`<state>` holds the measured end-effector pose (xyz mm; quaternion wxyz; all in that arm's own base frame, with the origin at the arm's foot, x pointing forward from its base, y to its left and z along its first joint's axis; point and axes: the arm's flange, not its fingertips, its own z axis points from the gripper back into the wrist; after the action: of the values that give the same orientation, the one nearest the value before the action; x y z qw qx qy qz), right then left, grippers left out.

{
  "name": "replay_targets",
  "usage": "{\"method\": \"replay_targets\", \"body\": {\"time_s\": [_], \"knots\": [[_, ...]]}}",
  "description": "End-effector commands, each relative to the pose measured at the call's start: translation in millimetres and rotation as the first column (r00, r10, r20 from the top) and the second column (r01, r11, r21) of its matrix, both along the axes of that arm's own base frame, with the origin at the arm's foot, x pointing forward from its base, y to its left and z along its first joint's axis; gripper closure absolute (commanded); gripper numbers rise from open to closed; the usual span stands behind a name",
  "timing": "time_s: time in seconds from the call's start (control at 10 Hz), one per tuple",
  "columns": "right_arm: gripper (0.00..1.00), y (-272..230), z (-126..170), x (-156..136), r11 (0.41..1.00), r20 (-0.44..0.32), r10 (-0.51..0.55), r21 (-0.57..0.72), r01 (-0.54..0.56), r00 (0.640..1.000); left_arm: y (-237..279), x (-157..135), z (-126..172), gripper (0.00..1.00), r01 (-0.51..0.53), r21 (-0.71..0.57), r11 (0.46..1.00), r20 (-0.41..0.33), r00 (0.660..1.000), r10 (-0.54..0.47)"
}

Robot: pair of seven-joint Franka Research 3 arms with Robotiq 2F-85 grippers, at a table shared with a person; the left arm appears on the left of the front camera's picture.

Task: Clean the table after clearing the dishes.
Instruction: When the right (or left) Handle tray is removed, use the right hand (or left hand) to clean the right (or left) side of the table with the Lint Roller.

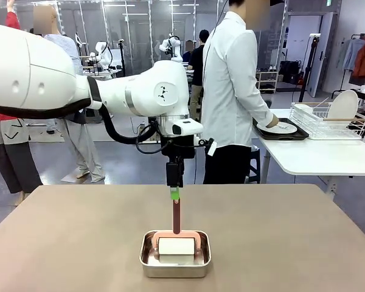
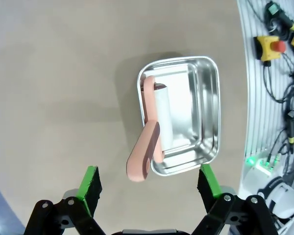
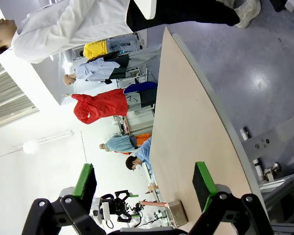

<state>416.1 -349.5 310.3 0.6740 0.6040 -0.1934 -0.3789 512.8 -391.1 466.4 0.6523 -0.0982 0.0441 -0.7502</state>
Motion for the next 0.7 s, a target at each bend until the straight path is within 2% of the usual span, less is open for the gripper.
{"method": "replay_targets", "body": {"time_s": [0.0,0.2,0.4,0.6], "knots": [[0.0,3.3,2.9,-1.7,1.0,-0.007,-0.005,-0.014,0.005,1.0,-7.7,3.7,-4.0,0.0,-0.008,0.026,1.0,-0.034,0.999,0.009],[0.0,3.3,2.9,-1.7,1.0,-0.007,-0.005,-0.014,0.005,1.0,-11.1,0.6,-22.0,0.0,0.014,0.019,1.0,-0.084,0.996,-0.012],[0.0,3.3,2.9,-1.7,1.0,-0.007,-0.005,-0.014,0.005,1.0,-8.6,-0.2,-36.7,0.0,-0.006,0.034,0.999,-0.122,0.992,0.01],[0.0,3.3,2.9,-1.7,1.0,-0.007,-0.005,-0.014,0.005,1.0,-6.2,0.4,-45.1,0.0,-0.009,0.046,0.999,-0.127,0.992,0.014]]}}
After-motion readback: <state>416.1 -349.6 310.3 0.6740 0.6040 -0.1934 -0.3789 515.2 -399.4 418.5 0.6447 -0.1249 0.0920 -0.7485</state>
